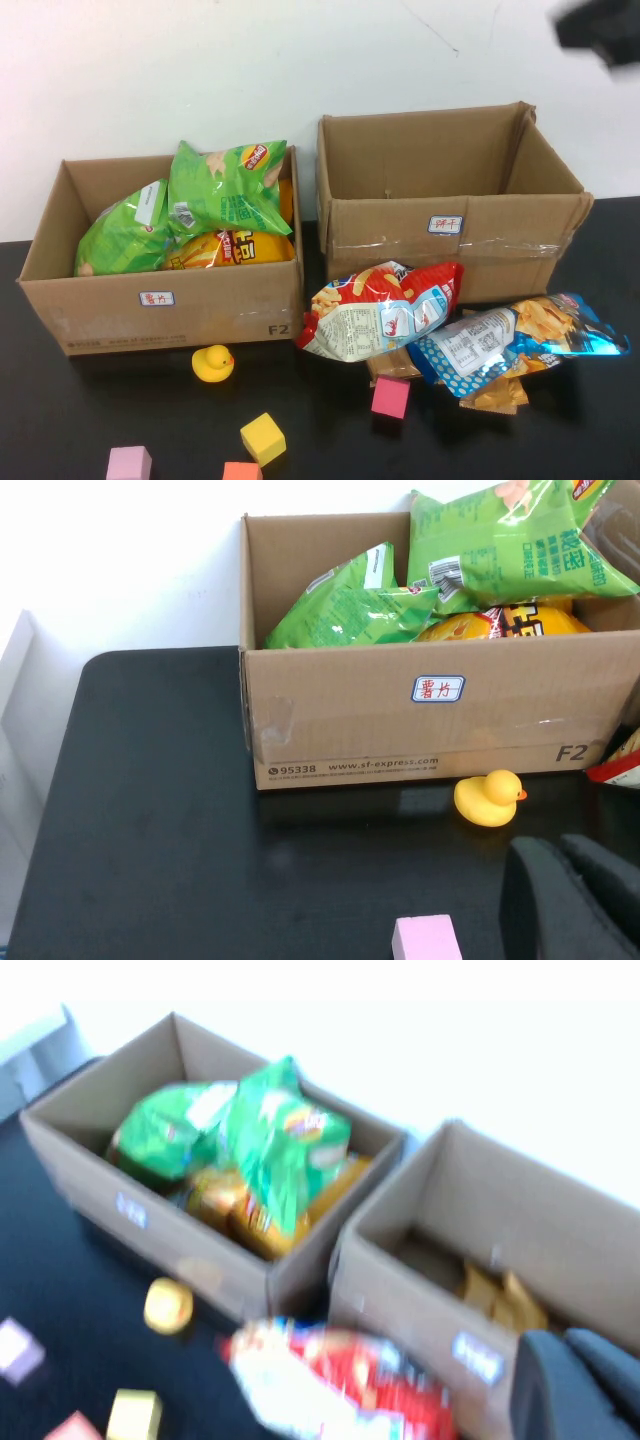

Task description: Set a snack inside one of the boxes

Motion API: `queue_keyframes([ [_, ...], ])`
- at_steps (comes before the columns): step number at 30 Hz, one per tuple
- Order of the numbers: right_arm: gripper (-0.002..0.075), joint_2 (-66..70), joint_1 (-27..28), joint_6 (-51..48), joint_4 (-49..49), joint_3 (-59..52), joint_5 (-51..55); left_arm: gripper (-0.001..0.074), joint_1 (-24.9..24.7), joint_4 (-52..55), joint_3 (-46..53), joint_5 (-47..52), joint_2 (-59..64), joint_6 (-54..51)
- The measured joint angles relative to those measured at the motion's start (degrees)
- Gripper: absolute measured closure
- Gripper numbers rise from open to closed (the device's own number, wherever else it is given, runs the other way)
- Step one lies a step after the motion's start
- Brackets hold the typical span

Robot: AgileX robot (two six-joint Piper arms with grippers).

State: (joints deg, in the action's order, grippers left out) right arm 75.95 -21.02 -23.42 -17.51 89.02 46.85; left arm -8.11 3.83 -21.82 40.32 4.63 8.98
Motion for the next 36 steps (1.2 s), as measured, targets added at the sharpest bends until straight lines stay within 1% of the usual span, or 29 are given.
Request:
queue_keyframes([
  [7,0.0727,-19.35,0.0,-0.38,2.2,-24.3,-0.28,0.0736,0.0,0.0,0.0,0.0,0.0,0.0],
  [9,0.0727,-24.17,0.0,-0.65,2.97,-30.76,-3.61,0.0736,0.0,0.0,0.0,0.0,0.0,0.0],
  [15,0.0727,-37.75,0.0,-5.01,3.55,-47.87,-20.03,0.0736,0.0,0.0,0.0,0.0,0.0,0.0],
  [17,0.0727,-41.25,0.0,-5.71,3.55,-52.2,-23.29,0.0736,0.0,0.0,0.0,0.0,0.0,0.0],
  [22,0.0727,-53.14,0.0,-6.54,3.55,-63.19,-26.88,0.0736,0.0,0.0,0.0,0.0,0.0,0.0],
  [23,0.0727,-57.22,0.0,-6.54,3.55,-66.38,-27.47,0.0736,0.0,0.0,0.0,0.0,0.0,0.0],
  [28,0.0727,-63.81,0.11,-6.41,2.37,-75.45,-31.95,0.0736,0.0,0.0,0.0,0.0,0.0,0.0],
  [30,0.0727,-65.79,1.43,-5.16,2.13,-78.89,-34.04,0.0736,0.0,0.0,0.0,0.0,0.0,0.0],
  [32,0.0727,-68.02,4.61,-4.16,2.25,-81.27,-34.94,0.0736,0.0,0.0,0.0,0.0,0.0,0.0],
  [33,0.0727,-69.31,6.72,-3.66,3.14,-82.33,-35.21,0.0736,0.0,0.0,0.0,0.0,0.0,0.0],
  [34,0.0727,-71.51,11.08,-1.52,6.05,-83.95,-35.49,0.0736,0.0,0.0,0.0,0.0,0.0,0.0],
  [36,0.0727,-73.59,15.45,1.92,9.35,-85.63,-35.2,0.0736,0.0,0.0,0.0,0.0,0.0,0.0],
])
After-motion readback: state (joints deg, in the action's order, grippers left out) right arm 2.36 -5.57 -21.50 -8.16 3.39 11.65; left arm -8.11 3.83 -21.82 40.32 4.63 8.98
